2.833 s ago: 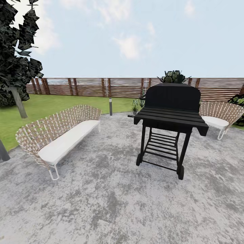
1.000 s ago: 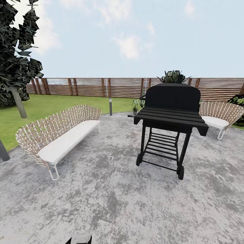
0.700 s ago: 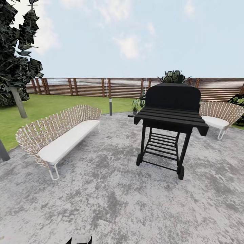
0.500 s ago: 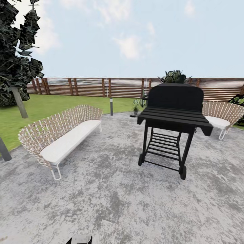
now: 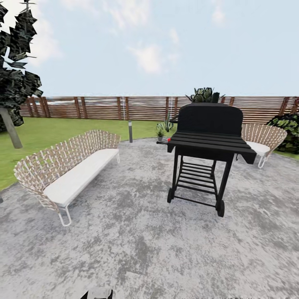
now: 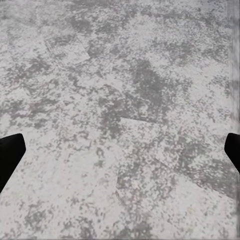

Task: Pick up the pesticide atomizer in the garden and spray insectifuge to fully cover both potted plants in the garden.

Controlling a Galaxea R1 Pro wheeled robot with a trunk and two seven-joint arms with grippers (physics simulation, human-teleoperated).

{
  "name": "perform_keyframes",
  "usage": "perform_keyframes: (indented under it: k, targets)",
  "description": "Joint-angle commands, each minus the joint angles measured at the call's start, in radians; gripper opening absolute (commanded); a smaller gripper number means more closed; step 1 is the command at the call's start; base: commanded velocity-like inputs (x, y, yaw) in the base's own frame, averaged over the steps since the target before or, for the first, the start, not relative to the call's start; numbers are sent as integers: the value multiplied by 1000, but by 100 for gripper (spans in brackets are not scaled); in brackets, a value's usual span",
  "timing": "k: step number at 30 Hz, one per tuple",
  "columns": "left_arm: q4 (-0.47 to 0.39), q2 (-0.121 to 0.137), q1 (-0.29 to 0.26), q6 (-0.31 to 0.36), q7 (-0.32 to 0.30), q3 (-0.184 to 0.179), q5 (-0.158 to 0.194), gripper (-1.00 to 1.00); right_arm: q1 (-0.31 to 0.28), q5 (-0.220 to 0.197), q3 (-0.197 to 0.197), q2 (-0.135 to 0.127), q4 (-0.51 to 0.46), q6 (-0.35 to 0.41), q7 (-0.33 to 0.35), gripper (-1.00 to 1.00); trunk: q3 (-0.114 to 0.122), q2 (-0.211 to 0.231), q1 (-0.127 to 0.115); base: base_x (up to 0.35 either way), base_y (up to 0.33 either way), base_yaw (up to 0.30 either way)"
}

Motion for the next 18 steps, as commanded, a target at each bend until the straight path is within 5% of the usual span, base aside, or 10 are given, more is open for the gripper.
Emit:
perform_keyframes:
  k: [1, 18]
  targets:
    - [0, 0, 0, -3, 0, 0, 0, 100, -1, 0, -1, 0, 1, -4, -1, 100, 0, -1, 0, 0, 4, -242]
    - [0, 0, 0, -3, 0, -2, -2, 100, -1, 0, -6, 0, -1, -3, 0, 100, 12, -1, 0, -12, 0, -243]
